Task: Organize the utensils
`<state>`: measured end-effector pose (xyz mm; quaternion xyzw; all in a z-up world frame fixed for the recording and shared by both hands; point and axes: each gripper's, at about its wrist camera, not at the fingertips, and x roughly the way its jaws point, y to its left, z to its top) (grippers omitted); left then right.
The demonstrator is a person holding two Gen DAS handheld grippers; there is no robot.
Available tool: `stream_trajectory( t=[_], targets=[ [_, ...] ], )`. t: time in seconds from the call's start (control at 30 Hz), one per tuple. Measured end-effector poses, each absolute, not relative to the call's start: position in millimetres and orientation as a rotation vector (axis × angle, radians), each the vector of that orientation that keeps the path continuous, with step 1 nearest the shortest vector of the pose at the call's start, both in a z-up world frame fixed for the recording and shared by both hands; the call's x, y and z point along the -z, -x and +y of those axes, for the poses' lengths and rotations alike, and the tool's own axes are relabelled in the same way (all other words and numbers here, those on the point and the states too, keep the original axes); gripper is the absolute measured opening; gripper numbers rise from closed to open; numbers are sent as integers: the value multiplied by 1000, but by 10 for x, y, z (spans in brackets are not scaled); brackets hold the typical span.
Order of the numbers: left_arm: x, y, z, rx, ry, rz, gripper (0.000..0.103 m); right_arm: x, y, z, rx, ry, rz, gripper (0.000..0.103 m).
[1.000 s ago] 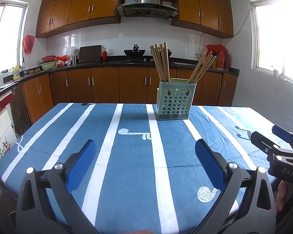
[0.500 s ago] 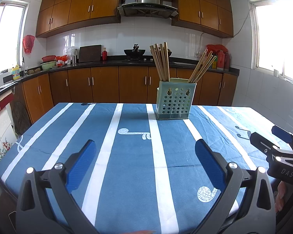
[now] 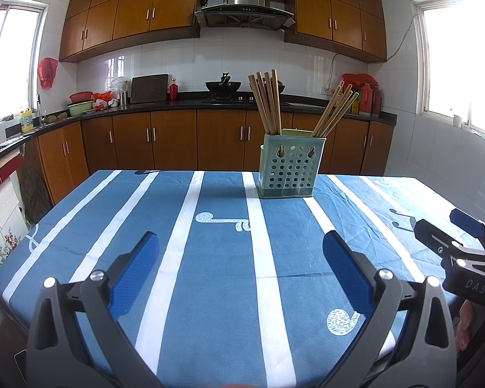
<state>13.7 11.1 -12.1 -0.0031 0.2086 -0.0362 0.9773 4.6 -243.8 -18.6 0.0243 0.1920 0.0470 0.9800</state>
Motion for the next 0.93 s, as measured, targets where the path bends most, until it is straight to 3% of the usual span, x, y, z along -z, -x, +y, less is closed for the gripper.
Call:
stream_trajectory(
  t=[0.93],
  targets=[
    [126, -113, 73, 69, 10, 413, 99, 229, -47, -2431, -92, -55, 388, 101]
  ],
)
